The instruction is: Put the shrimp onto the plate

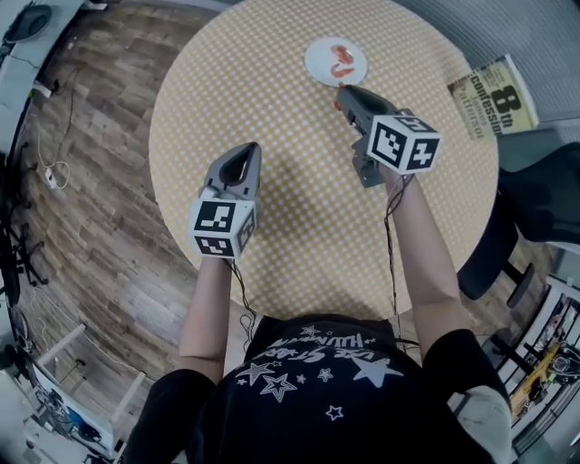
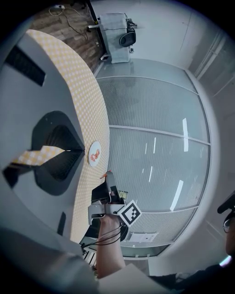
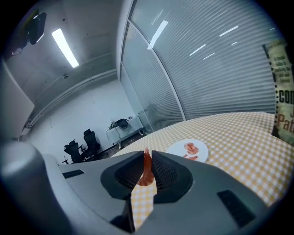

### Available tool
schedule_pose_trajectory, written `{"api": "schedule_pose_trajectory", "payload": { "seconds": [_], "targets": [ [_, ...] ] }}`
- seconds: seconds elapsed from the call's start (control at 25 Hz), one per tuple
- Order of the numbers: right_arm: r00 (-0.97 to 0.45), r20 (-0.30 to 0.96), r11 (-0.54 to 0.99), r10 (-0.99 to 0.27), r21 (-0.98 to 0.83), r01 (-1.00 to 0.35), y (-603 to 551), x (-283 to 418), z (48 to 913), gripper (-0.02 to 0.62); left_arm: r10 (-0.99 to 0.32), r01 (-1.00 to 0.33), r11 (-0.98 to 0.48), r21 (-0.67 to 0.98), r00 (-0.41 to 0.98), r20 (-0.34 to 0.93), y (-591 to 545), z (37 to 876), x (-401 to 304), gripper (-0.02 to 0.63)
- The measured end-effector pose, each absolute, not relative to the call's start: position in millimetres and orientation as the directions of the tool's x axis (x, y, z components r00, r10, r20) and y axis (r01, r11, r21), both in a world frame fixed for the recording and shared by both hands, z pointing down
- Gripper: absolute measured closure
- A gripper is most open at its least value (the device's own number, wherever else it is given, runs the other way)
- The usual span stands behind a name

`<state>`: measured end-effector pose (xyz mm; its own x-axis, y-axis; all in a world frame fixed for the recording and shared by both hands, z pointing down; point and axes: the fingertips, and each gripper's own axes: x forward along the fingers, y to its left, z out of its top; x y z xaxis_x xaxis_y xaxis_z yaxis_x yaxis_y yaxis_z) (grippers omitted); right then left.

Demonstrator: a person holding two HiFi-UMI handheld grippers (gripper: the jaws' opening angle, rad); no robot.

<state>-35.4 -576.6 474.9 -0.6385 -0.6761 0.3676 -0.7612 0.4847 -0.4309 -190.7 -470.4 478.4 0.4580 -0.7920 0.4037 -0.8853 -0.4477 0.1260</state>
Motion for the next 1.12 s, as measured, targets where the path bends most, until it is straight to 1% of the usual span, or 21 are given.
{"api": "schedule_pose_trajectory", "payload": {
  "seconds": [0.28,0.48,0.72,0.92,1.12],
  "targets": [
    [-0.615,0.414,0.486,-0.671,-0.382,-0.786,-621,-40,492,0.547,-0.784,-0.88,-0.458,0.123,0.465,0.41,-500,491,-190,0.6],
    [-0.612,0.475,0.511,-0.632,-0.338,-0.79,-650,-54,515,0.548,-0.769,-0.874,-0.466,0.134,0.476,0.428,-514,507,-188,0.6],
    [-0.541,0.557,0.493,-0.63,-0.251,-0.833,-692,-49,546,0.548,-0.763,-0.875,-0.461,0.146,0.475,0.439,-523,521,-184,0.6],
    [-0.525,0.596,0.501,-0.608,-0.225,-0.836,-710,-58,561,0.547,-0.767,-0.882,-0.447,0.148,0.463,0.444,-529,528,-192,0.6],
    [-0.486,0.632,0.52,-0.603,-0.151,-0.841,-716,-65,570,0.547,-0.766,-0.883,-0.443,0.156,0.463,0.446,-531,533,-193,0.6]
  ]
}}
